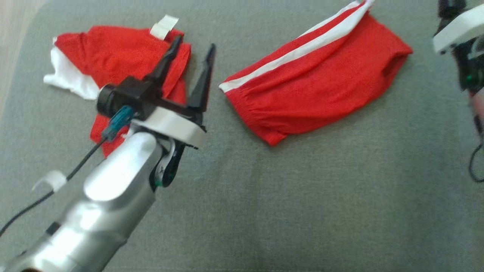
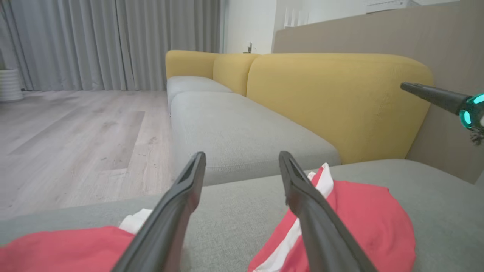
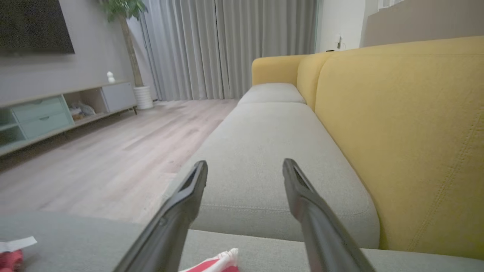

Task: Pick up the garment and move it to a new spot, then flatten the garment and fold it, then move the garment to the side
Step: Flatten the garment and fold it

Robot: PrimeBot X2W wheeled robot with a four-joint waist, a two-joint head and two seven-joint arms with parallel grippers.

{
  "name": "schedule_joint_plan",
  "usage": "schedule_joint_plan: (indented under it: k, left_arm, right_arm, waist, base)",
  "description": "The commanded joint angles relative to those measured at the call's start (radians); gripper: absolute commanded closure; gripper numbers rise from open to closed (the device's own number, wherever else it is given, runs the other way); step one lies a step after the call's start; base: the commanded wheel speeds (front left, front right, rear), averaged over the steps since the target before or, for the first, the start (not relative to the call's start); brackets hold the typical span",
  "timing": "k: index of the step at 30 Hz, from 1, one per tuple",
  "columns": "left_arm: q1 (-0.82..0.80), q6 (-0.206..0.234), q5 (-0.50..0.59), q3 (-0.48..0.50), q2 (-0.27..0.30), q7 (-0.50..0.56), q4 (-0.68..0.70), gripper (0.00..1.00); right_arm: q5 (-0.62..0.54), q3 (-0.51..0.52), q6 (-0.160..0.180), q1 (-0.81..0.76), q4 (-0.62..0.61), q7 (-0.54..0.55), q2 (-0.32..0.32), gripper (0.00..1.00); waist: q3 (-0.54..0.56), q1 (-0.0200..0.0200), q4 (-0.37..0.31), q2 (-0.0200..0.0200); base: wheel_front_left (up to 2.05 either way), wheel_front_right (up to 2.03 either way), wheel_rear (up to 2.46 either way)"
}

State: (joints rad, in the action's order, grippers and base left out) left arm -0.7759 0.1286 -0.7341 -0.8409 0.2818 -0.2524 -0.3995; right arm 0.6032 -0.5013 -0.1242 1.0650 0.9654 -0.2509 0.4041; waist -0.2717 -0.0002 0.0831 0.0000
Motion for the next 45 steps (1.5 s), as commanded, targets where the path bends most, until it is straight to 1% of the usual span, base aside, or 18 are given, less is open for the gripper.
schedule_joint_plan:
  k: [1, 3, 6, 9, 14, 17, 22, 27, 30, 33, 36, 39, 41, 42, 45]
  left_arm:
    - [-0.004, 0.015, 0.014, 0.057, 0.037, -0.009, 0.042, 0.00]
    - [0.038, 0.036, 0.041, 0.091, 0.051, -0.009, 0.073, 0.00]
    - [0.114, 0.064, 0.083, 0.136, 0.060, -0.009, 0.114, 0.00]
    - [0.195, 0.090, 0.127, 0.170, 0.070, -0.009, 0.138, 0.00]
    - [0.348, 0.116, 0.164, 0.243, 0.051, -0.009, 0.179, 0.00]
    - [0.424, 0.115, 0.181, 0.287, 0.026, -0.009, 0.197, 0.00]
    - [0.473, 0.083, 0.226, 0.327, -0.007, -0.009, 0.199, 0.00]
    - [0.457, 0.051, 0.267, 0.353, -0.032, -0.009, 0.193, 0.00]
    - [0.442, 0.032, 0.287, 0.366, -0.047, -0.009, 0.192, 0.00]
    - [0.425, 0.016, 0.304, 0.379, -0.062, -0.009, 0.191, 0.00]
    - [0.404, -0.003, 0.320, 0.387, -0.074, -0.009, 0.185, 0.00]
    - [0.386, -0.019, 0.332, 0.398, -0.088, -0.009, 0.176, 0.00]
    - [0.377, -0.031, 0.340, 0.402, -0.099, -0.009, 0.169, 0.00]
    - [0.377, -0.031, 0.340, 0.402, -0.099, -0.009, 0.169, 0.00]
    - [0.366, -0.048, 0.353, 0.409, -0.116, -0.009, 0.160, 0.00]
  right_arm:
    - [-0.001, 0.019, -0.007, -0.034, -0.067, -0.010, -0.016, 0.00]
    - [-0.013, 0.075, -0.007, -0.109, -0.160, -0.010, -0.031, 0.00]
    - [-0.065, 0.149, -0.007, -0.252, -0.291, -0.011, -0.069, 0.00]
    - [-0.115, 0.217, -0.007, -0.404, -0.398, -0.011, -0.132, 0.00]
    - [-0.215, 0.291, -0.007, -0.640, -0.536, -0.011, -0.254, 0.00]
    - [-0.249, 0.312, -0.007, -0.744, -0.590, -0.011, -0.309, 0.00]
    - [-0.295, 0.322, -0.007, -0.822, -0.648, -0.009, -0.339, 0.00]
    - [-0.340, 0.344, -0.007, -0.795, -0.692, 0.027, -0.340, 0.00]
    - [-0.369, 0.374, -0.007, -0.737, -0.711, 0.067, -0.320, 0.00]
    - [-0.383, 0.418, -0.007, -0.646, -0.697, 0.138, -0.292, 0.00]
    - [-0.401, 0.469, -0.007, -0.531, -0.633, 0.233, -0.259, 0.00]
    - [-0.437, 0.521, -0.007, -0.409, -0.522, 0.318, -0.229, 0.00]
    - [-0.480, 0.561, -0.007, -0.338, -0.435, 0.360, -0.213, 0.00]
    - [-0.480, 0.561, -0.007, -0.338, -0.435, 0.360, -0.213, 0.00]
    - [-0.533, 0.610, -0.007, -0.253, -0.309, 0.409, -0.201, 0.00]
  waist:
    - [0.036, 0.0002, -0.029, 0.0000]
    - [0.058, 0.0002, -0.042, 0.0000]
    - [0.087, 0.0002, -0.058, 0.0000]
    - [0.111, 0.0002, -0.075, 0.0000]
    - [0.132, 0.0002, -0.100, 0.0000]
    - [0.133, 0.0002, -0.108, 0.0000]
    - [0.122, 0.0002, -0.104, 0.0000]
    - [0.088, 0.0002, -0.087, 0.0000]
    - [0.050, 0.0002, -0.068, 0.0000]
    - [0.004, 0.0002, -0.047, 0.0000]
    - [-0.047, 0.0002, -0.021, 0.0000]
    - [-0.088, 0.0002, 0.000, 0.0000]
    - [-0.110, 0.0002, 0.018, 0.0000]
    - [-0.110, 0.0002, 0.018, 0.0000]
    - [-0.134, 0.0002, 0.043, 0.0000]
  base:
    - [0.00, 0.00, 0.00]
    - [0.00, 0.00, 0.00]
    - [0.00, 0.00, 0.00]
    - [0.00, 0.00, 0.00]
    - [0.00, 0.00, 0.00]
    - [0.00, 0.00, 0.00]
    - [0.00, 0.00, 0.00]
    - [0.00, 0.00, 0.00]
    - [0.00, 0.00, 0.00]
    - [0.00, 0.00, 0.00]
    - [0.00, 0.00, 0.00]
    - [0.00, 0.00, 0.00]
    - [0.00, 0.00, 0.00]
    - [0.00, 0.00, 0.00]
    - [0.00, 0.00, 0.00]
